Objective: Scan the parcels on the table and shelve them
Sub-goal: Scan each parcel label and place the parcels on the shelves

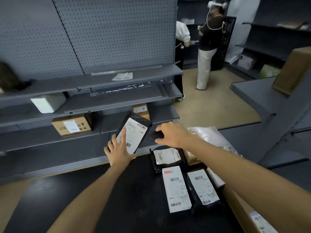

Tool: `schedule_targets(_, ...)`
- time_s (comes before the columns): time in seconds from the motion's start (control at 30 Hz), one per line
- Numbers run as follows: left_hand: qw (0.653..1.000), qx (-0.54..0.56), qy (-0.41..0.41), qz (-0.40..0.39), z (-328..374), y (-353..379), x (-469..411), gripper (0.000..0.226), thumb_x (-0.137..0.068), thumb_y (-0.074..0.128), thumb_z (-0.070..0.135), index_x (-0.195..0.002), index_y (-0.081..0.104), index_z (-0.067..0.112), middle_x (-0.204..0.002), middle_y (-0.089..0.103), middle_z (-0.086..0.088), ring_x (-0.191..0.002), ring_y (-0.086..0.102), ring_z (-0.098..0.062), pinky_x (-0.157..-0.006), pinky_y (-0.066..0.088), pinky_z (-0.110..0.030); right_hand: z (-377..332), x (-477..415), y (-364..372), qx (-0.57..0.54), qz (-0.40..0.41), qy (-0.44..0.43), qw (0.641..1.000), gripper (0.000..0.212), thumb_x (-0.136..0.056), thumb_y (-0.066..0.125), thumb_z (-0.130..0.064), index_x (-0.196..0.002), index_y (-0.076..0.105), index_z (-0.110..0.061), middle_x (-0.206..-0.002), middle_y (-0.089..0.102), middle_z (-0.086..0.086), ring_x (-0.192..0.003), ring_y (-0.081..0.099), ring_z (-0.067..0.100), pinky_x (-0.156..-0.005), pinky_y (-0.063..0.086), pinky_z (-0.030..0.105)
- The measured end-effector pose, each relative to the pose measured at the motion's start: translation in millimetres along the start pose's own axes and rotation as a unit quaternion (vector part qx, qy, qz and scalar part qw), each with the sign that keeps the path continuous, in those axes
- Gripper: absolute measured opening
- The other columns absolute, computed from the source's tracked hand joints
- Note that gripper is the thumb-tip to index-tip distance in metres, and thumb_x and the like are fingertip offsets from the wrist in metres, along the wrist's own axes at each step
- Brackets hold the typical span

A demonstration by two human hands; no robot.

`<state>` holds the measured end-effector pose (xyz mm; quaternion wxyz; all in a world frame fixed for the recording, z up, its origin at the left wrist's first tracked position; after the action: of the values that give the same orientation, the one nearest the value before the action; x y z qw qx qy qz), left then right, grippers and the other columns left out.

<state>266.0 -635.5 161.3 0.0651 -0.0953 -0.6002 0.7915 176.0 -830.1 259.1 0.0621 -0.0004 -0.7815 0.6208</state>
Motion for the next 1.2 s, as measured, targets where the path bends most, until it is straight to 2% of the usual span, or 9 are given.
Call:
schedule_targets(0.1,0.997,-0.015,0.045,0.059,17,-43,-8,0.134,-0.060,0.087,0.044,-0.152,-0.011,0.043,-0.155,0.015,-0.012,-0.140,0.022,-0.037,-0.112,0.023,-0.056,-9,4,-42,0.005,0.051,-0.012,0.999,0.052,-0.090,0.060,-0.046,-0.136,0.057,-0.023,-0.134,0.061,0.006,-0.119,0.058,0.035,-0.097,0.049,0.048)
schedule_targets(0.17,0.993,-0.029,0.071,0.091,27,-70,-11,0.135,-0.059,0.087,0.044,-0.153,-0.009,0.043,-0.153,0.017,-0.012,-0.139,0.023,-0.036,-0.113,0.022,-0.054,-15,9,-66,0.017,0.080,-0.025,0.996,0.047,-0.092,0.059,-0.045,-0.133,0.059,-0.021,-0.132,0.061,0.005,-0.118,0.059,0.034,-0.094,0.050,0.046)
schedule_targets(0.23,0.988,-0.036,0.094,0.116,36,-93,-14,0.134,-0.060,0.087,0.045,-0.154,-0.009,0.042,-0.152,0.018,-0.012,-0.138,0.026,-0.035,-0.113,0.021,-0.053,-20,15,-87,0.029,0.108,-0.028,0.993,0.045,-0.093,0.058,-0.044,-0.132,0.059,-0.022,-0.131,0.061,0.003,-0.116,0.060,0.033,-0.090,0.051,0.045)
schedule_targets(0.37,0.982,-0.024,0.118,0.147,49,-123,-11,0.133,-0.062,0.086,0.044,-0.154,-0.010,0.043,-0.154,0.016,-0.012,-0.139,0.023,-0.036,-0.114,0.020,-0.053,-23,30,-114,0.028,0.144,-0.028,0.989,0.048,-0.093,0.057,-0.046,-0.135,0.057,-0.024,-0.136,0.057,0.002,-0.120,0.058,0.034,-0.094,0.050,0.048)
schedule_targets(0.77,0.977,-0.030,0.132,0.166,64,-146,8,0.130,-0.064,0.083,0.053,-0.155,-0.008,0.039,-0.154,0.017,-0.012,-0.139,0.024,-0.035,-0.114,0.019,-0.052,-23,59,-137,0.047,0.155,-0.018,0.987,0.043,-0.094,0.054,-0.042,-0.131,0.058,-0.023,-0.133,0.058,0.005,-0.117,0.058,0.038,-0.092,0.050,0.049)
schedule_targets(0.97,0.979,-0.027,0.128,0.159,66,-142,12,0.128,-0.065,0.082,0.054,-0.156,-0.007,0.038,-0.155,0.016,-0.012,-0.139,0.023,-0.035,-0.115,0.019,-0.052,-19,70,-130,0.050,0.134,-0.006,0.990,0.045,-0.095,0.055,-0.039,-0.136,0.056,-0.020,-0.136,0.056,0.007,-0.120,0.056,0.037,-0.097,0.048,0.049)
schedule_targets(1.2,0.981,-0.003,0.125,0.147,72,-130,18,0.131,-0.064,0.085,0.050,-0.155,-0.008,0.042,-0.156,0.015,-0.012,-0.142,0.021,-0.035,-0.115,0.019,-0.052,3,80,-124,0.047,0.122,0.021,0.991,0.051,-0.097,0.053,-0.040,-0.146,0.048,-0.026,-0.144,0.051,0.004,-0.124,0.055,0.036,-0.099,0.046,0.047)
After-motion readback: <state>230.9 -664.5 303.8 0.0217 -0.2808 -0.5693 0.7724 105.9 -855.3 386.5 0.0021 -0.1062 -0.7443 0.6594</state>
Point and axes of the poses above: each hand's wrist, its own x-axis away from the middle knuckle, its own y-axis out of the palm, z = x × y, the point moved 4 cm from there along -x, towards the middle knuckle
